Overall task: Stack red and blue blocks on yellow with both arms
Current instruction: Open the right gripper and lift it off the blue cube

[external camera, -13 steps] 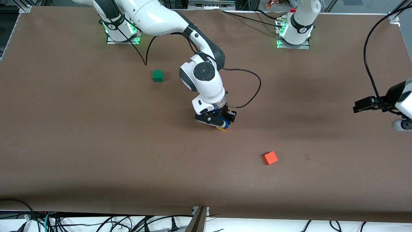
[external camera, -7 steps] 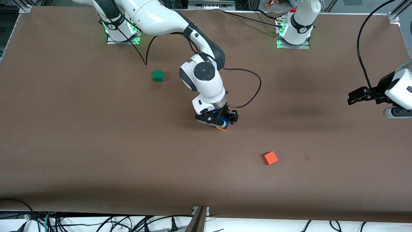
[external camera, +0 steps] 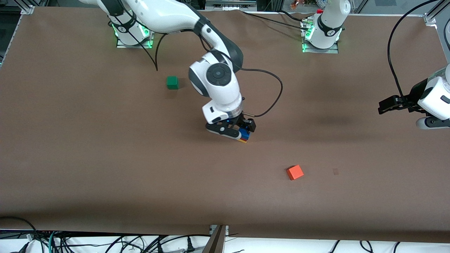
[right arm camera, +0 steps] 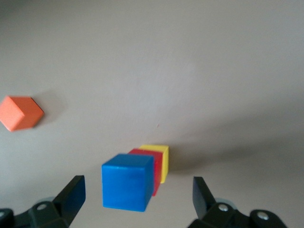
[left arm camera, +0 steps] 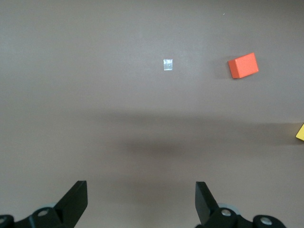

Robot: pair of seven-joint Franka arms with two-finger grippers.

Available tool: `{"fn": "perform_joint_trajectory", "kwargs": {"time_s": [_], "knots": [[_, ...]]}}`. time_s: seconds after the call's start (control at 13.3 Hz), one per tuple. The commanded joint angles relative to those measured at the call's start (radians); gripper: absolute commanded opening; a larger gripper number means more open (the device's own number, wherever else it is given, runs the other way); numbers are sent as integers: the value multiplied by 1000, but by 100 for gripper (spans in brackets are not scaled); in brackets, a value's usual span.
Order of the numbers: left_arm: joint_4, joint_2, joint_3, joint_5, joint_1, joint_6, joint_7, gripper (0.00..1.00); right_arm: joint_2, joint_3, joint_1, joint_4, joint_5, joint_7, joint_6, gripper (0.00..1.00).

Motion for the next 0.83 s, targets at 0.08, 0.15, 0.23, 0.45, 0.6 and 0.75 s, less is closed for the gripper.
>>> {"fn": "perform_joint_trajectory", "kwargs": {"time_s": [0.08,0.15,0.23,0.45,0.6,0.75], "knots": [[-9,-9,1,-19,16,13,8,100,-188,7,-155,-28,28,-263,-259,100],[-11,-9,1,-19,16,13,8,100,-227,7,-223,-28,44,-346,-320,100],[-9,-7,1,-19,16,13,8,100,-266,4,-279,-33,88,-389,-404,100],[-9,-7,1,-19,16,13,8,100,-418,-17,-431,-127,176,-527,-508,100],[-6,-7,1,-19,16,13,8,100,-550,-75,-465,-267,171,-606,-538,100],[-6,-7,1,-19,16,13,6,100,-674,-132,-465,-420,147,-684,-542,100]]}}
